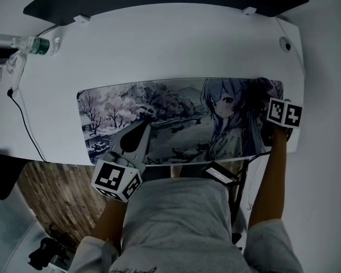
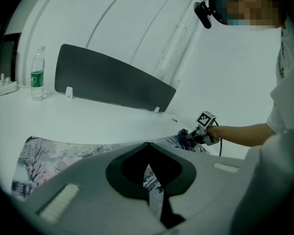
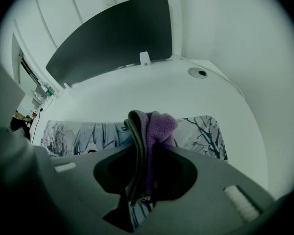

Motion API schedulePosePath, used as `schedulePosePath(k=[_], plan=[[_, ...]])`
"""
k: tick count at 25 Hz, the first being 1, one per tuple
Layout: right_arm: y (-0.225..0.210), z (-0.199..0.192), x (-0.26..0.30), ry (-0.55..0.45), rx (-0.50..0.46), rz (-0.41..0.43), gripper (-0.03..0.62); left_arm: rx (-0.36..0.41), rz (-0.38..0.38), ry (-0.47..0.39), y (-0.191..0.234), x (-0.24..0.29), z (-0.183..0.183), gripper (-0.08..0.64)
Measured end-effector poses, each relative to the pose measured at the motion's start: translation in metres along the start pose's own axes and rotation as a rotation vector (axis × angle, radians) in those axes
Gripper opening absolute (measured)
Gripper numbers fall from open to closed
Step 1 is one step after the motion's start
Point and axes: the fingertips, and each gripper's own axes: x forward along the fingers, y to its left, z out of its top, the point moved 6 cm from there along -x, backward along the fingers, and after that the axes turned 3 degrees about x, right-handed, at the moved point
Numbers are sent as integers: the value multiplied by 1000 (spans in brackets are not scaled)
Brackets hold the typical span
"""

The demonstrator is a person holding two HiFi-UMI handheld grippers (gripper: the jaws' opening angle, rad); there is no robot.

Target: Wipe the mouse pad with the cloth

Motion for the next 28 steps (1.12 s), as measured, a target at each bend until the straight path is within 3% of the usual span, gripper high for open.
schedulePosePath(k=[13,28], plan=[[77,-7,12,-5,-47,-5,92,-18,64,-24,59,-62,-11,14],[186,-17,32,31,-111,47,92,-47,104,-55,125,-129,-25,14]])
